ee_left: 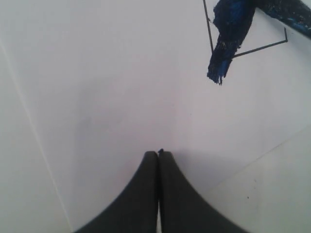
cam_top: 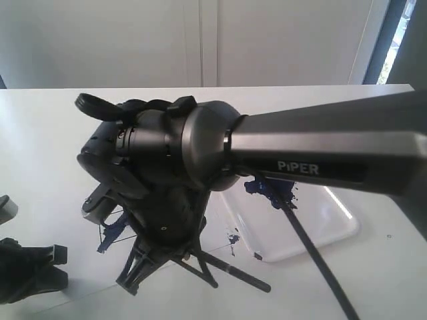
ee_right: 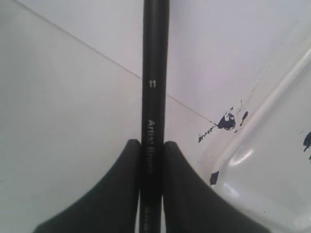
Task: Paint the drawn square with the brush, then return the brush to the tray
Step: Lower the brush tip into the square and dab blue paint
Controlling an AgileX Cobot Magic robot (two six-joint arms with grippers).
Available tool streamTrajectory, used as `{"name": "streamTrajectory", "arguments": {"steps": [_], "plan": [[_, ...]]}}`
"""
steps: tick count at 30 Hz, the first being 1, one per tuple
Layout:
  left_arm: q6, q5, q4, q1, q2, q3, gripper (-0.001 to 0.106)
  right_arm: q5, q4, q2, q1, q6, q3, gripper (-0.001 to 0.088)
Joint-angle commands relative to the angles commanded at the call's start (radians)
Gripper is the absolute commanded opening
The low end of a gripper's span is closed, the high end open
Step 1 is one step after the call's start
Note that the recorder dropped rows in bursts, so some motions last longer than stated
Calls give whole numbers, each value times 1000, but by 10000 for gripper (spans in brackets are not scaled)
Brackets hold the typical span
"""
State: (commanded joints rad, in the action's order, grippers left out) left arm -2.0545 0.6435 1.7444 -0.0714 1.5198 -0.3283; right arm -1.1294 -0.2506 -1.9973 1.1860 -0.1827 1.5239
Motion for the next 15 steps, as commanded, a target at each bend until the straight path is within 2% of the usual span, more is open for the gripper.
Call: {"name": "streamTrajectory", "arguments": {"steps": [1, 4, 15], "plan": [[10, 4, 0, 0, 0, 0, 0, 19, 53, 0, 0, 30, 0, 0], [10, 14, 0, 0, 0, 0, 0, 58, 69, 0, 0, 34, 0, 0], [11, 14, 0, 0, 0, 0, 0, 3, -3, -40, 0, 7, 0, 0]]}}
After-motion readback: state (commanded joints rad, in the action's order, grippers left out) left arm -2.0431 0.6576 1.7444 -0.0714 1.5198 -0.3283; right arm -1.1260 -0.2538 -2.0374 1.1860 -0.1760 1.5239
